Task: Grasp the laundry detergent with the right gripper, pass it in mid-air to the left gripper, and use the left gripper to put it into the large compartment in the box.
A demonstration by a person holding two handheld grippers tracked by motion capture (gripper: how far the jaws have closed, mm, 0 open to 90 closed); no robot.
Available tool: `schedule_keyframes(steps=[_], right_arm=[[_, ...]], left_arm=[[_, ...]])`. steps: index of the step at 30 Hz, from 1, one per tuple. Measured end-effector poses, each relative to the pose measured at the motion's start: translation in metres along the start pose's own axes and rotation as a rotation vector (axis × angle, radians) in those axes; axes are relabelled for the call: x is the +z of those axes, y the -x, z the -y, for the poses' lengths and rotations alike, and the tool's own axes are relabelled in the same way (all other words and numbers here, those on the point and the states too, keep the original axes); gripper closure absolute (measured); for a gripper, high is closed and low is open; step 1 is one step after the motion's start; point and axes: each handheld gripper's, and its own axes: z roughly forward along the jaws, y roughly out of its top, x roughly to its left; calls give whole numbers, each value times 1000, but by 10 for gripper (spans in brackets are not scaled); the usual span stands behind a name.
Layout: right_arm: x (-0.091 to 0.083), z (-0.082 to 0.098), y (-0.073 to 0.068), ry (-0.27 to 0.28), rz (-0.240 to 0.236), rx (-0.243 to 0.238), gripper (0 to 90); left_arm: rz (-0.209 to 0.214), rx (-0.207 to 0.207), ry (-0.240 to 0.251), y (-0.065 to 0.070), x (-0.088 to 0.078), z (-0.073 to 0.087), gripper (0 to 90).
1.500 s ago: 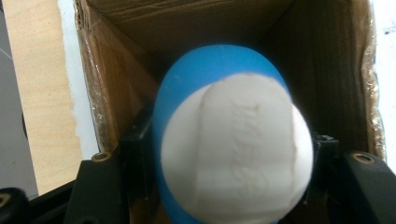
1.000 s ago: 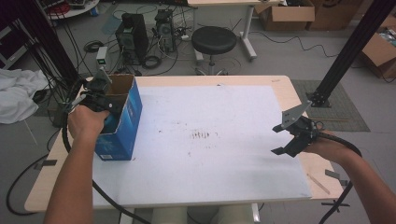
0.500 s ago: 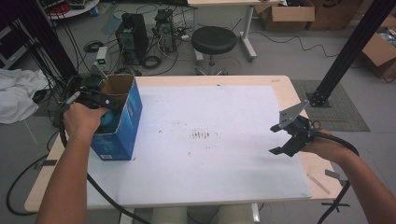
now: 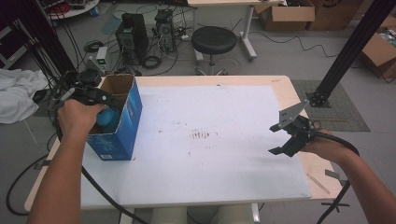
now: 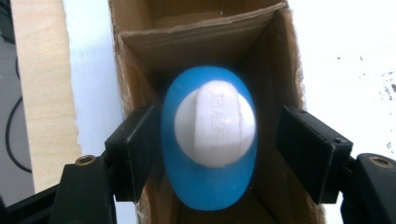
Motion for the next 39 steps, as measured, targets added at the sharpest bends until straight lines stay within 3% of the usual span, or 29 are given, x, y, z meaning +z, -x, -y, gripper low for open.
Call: schedule_keyframes(steps=[7, 18, 39], right_arm=[[0, 0, -1, 0, 0, -2, 178], [-1, -1, 0, 1, -2, -2, 178], [-1, -1, 0, 2, 7, 7, 177]], left_arm=[[3, 35, 21, 5, -14, -3, 309], [-1, 119, 46, 26, -34, -14, 288], [56, 264, 83, 73, -42, -25, 225]])
